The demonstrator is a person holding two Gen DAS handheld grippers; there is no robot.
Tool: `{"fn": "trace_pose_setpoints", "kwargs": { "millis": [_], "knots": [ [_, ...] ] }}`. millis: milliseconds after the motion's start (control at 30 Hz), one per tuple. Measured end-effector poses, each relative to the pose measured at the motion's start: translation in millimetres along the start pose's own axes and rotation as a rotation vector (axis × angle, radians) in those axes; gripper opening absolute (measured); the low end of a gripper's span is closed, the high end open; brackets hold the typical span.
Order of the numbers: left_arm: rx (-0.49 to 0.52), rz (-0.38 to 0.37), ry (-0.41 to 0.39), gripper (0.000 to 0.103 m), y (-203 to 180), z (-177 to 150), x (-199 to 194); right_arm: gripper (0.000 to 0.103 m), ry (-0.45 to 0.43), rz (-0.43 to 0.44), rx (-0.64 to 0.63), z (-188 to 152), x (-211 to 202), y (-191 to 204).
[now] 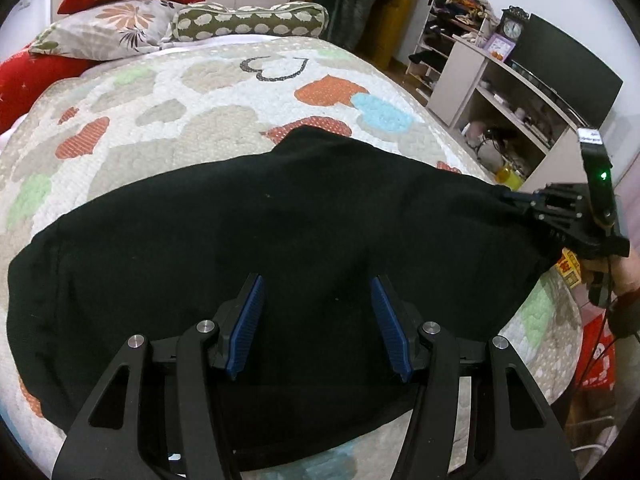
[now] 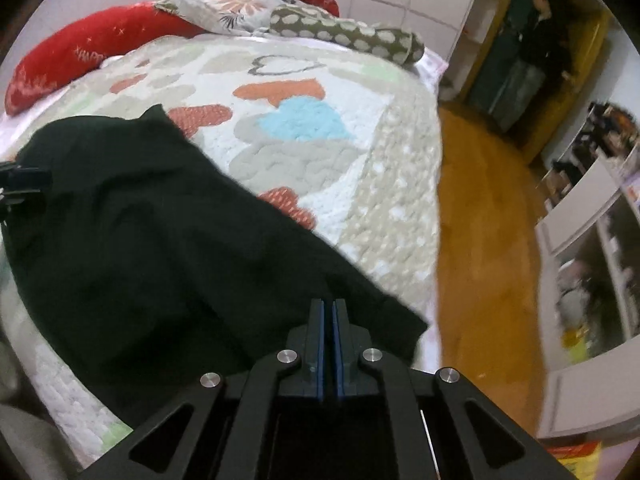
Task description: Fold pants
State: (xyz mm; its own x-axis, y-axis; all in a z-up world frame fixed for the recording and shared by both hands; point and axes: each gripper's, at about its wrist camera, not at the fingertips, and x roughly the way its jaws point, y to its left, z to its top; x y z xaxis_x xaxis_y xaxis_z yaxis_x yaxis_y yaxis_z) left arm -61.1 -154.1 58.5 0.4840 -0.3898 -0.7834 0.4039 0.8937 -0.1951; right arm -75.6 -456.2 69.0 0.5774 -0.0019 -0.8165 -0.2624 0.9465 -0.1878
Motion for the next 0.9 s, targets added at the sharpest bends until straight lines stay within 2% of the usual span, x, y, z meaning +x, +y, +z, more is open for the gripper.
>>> {"fn": "trace_pose_setpoints", "kwargs": {
  "millis": [133,200,267,400,433,467,500,533,567,733,767,800,833,900],
  "knots": [
    [-0.015,-0.001,0.006,0.055,0.5,-0.2,3.1,0.000,-0.040,-0.136,0.049,10.1,0.9,-18.0],
    [-0.018,0.008,0.011,0.055,0.0,-1.7,5.5,0.000,-0.039,-0.072,0.113,12.2,11.3,-24.1],
    [-0.018,0.015,0.014,0.055,0.3,-3.0,7.0,0.000,-0.031,-0.063,0.131,12.2,15.1,-22.0],
    [-0.015,0.023,0.014,0.055,1.2,-4.8,8.3,0.004,-0.062,-0.003,0.160,10.7,-3.5,-20.8],
    [-0.017,0.023,0.013,0.055,1.7,-4.9,8.7,0.007,-0.073,0.014,0.164,9.5,-7.7,-21.4],
    [-0.019,0.023,0.013,0.055,2.0,-4.8,9.1,0.018,-0.074,0.018,0.169,8.2,-9.5,-20.7],
    [-0.021,0.023,0.012,0.055,2.2,-4.4,9.5,0.035,-0.066,0.017,0.173,6.3,-10.3,-21.8],
    [-0.022,0.023,0.011,0.055,2.1,-4.5,9.5,0.041,-0.062,0.013,0.174,3.9,-10.0,-22.1],
    [-0.022,0.024,0.010,0.055,2.0,-4.7,9.6,0.043,-0.062,0.014,0.175,0.7,-9.9,-21.8],
    [-0.022,0.025,0.012,0.055,2.0,-3.9,9.9,0.043,-0.024,0.076,0.148,-8.1,0.3,-14.4],
    [-0.022,0.026,0.012,0.055,1.7,-3.9,10.0,0.035,-0.017,0.075,0.122,-8.8,3.7,-9.5],
    [-0.021,0.027,0.012,0.055,1.6,-4.1,10.3,0.015,-0.012,0.058,0.101,-8.9,6.5,-6.6],
    [-0.019,0.028,0.014,0.055,1.5,-4.0,10.3,0.007,-0.002,0.025,0.073,-8.2,9.5,-2.8],
    [-0.014,0.031,0.015,0.055,1.7,-3.6,10.3,0.003,0.003,0.013,0.059,-4.4,10.9,-4.1]
  ]
}}
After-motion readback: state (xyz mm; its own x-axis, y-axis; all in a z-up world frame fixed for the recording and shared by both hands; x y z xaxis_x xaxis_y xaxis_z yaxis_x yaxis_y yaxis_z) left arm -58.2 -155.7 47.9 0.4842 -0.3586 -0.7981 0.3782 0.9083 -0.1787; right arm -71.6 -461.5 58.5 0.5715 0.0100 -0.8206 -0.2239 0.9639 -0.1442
